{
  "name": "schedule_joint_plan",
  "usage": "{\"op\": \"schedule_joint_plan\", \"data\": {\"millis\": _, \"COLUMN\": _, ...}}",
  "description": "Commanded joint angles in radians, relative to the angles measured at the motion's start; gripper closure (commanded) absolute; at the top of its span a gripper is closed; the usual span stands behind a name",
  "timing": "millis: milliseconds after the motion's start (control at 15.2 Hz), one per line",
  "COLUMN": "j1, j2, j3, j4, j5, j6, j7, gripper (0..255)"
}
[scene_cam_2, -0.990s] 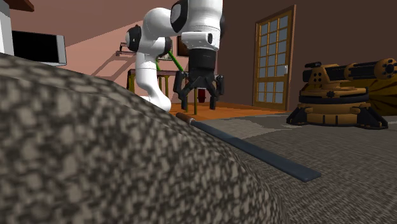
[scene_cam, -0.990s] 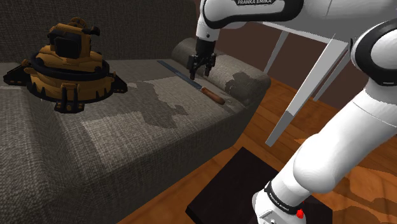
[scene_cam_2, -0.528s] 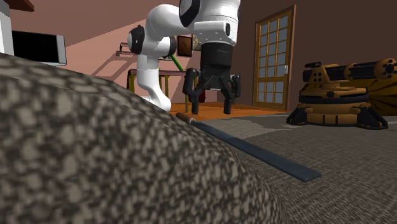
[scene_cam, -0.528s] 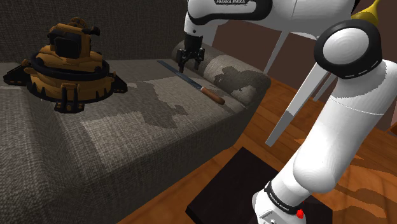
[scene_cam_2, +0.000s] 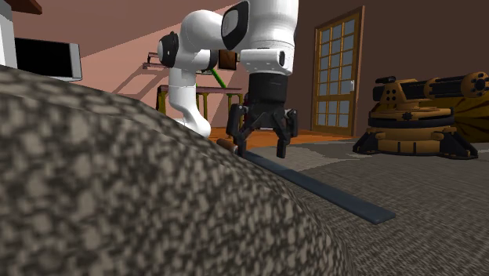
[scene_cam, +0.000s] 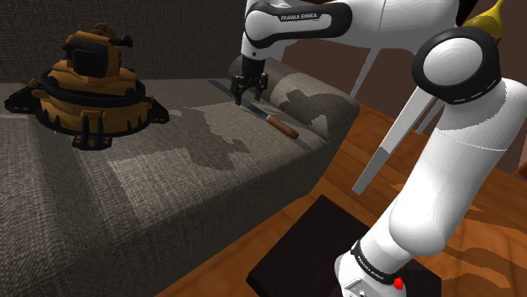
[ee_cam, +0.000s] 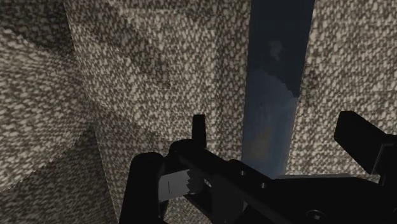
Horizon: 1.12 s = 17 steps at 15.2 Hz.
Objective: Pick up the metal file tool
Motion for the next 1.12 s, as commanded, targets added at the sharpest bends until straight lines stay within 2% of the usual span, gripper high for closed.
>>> {"op": "schedule_joint_plan", "data": {"millis": 0, "j1": 0.000, "j2": 0.000, "j3": 0.000, "j4": -0.005, "j5": 0.000, "j6": 0.006, "j7": 0.000, "gripper": 255}}
{"op": "schedule_joint_plan", "data": {"millis": 594, "j1": 0.000, "j2": 0.000, "j3": 0.000, "j4": -0.006, "j5": 0.000, "j6": 0.007, "j7": 0.001, "gripper": 255}}
{"op": "schedule_joint_plan", "data": {"millis": 1056, "j1": 0.001, "j2": -0.005, "j3": 0.001, "j4": 0.082, "j5": 0.002, "j6": -0.086, "j7": -0.006, "gripper": 255}}
